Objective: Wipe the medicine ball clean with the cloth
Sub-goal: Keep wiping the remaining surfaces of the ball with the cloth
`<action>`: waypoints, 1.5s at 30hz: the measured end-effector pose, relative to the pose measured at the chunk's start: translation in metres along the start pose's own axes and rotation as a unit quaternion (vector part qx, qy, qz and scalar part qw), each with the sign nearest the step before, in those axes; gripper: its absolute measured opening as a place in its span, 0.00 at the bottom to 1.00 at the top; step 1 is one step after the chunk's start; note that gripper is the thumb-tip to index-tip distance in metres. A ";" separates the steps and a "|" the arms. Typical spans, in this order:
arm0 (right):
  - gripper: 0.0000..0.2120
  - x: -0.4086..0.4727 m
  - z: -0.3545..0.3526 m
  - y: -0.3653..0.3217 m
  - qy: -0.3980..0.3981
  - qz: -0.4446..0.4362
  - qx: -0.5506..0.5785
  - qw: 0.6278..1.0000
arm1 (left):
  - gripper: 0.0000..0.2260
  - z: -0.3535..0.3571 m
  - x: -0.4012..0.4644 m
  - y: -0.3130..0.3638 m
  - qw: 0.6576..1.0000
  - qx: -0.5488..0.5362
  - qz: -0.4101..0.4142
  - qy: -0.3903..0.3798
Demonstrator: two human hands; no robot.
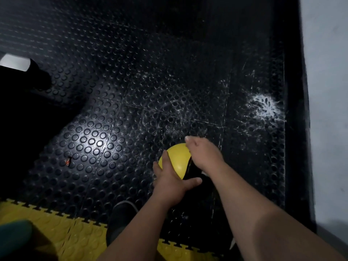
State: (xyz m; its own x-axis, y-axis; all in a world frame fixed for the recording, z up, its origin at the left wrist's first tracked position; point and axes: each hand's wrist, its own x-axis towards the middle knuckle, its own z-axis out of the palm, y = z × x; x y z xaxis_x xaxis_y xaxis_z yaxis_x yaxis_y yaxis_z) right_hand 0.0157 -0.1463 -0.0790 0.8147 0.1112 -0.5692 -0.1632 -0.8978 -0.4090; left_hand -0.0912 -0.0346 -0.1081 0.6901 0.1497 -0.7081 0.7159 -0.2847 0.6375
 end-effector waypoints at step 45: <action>0.28 -0.031 0.019 -0.015 0.018 -0.012 -0.064 0.998 | 0.58 -0.001 0.000 0.006 1.000 -0.003 -0.008 0.002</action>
State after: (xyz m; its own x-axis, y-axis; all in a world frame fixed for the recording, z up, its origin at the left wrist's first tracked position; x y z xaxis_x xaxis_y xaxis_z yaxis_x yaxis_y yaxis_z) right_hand -0.0172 -0.1286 -0.0688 0.8371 0.1209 -0.5335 -0.0726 -0.9421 -0.3274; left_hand -0.0870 -0.0351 -0.1036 0.6792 0.1576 -0.7168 0.7272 -0.2762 0.6284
